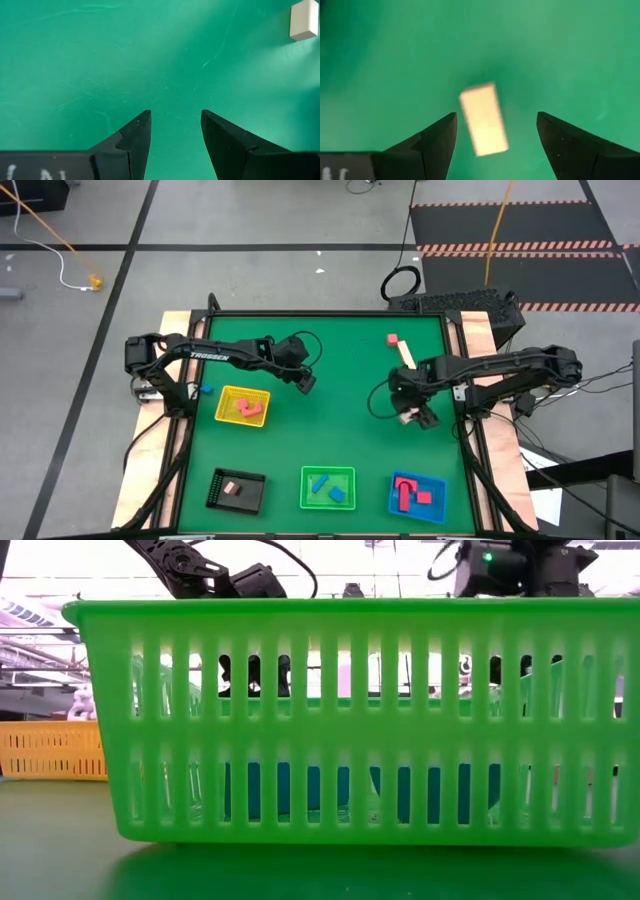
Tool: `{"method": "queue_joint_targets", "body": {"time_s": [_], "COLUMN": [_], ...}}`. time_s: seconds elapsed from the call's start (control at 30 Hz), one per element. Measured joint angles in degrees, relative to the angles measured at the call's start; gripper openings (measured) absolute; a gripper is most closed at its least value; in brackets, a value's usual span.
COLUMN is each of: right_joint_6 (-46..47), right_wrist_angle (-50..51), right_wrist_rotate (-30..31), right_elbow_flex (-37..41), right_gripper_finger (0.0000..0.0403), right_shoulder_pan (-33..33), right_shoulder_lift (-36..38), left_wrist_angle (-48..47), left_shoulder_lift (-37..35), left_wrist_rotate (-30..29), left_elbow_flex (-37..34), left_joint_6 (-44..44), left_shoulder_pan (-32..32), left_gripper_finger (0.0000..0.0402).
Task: Sort & place blocks by color
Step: Put the medium white rectangular block into the black bin
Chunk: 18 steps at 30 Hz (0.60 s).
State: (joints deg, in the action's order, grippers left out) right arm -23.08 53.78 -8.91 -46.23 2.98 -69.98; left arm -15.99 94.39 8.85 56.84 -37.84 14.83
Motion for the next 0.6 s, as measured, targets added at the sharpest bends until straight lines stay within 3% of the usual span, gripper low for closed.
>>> {"method": "queue_joint_targets", "body": {"time_s": [0.17,0.6], "right_joint_6": [-2.5,-3.3], "right_wrist_angle": [1.2,-7.7], "right_wrist_rotate": [0.2,4.8], "right_elbow_flex": [3.1,11.0], "right_gripper_finger": [0.0263,0.0261], "right_shoulder_pan": [-0.1,-0.1], "right_shoulder_lift": [-1.2,-1.5], "left_wrist_angle": [0.0,2.3], "left_shoulder_lift": [0.0,0.0], "left_wrist_rotate": [-1.6,-1.8], "left_elbow_flex": [0.0,0.0], "left_joint_6": [-1.8,-2.1], "left_shoulder_pan": [0.0,0.0], "left_gripper_finger": [0.0175,0.0175]}}
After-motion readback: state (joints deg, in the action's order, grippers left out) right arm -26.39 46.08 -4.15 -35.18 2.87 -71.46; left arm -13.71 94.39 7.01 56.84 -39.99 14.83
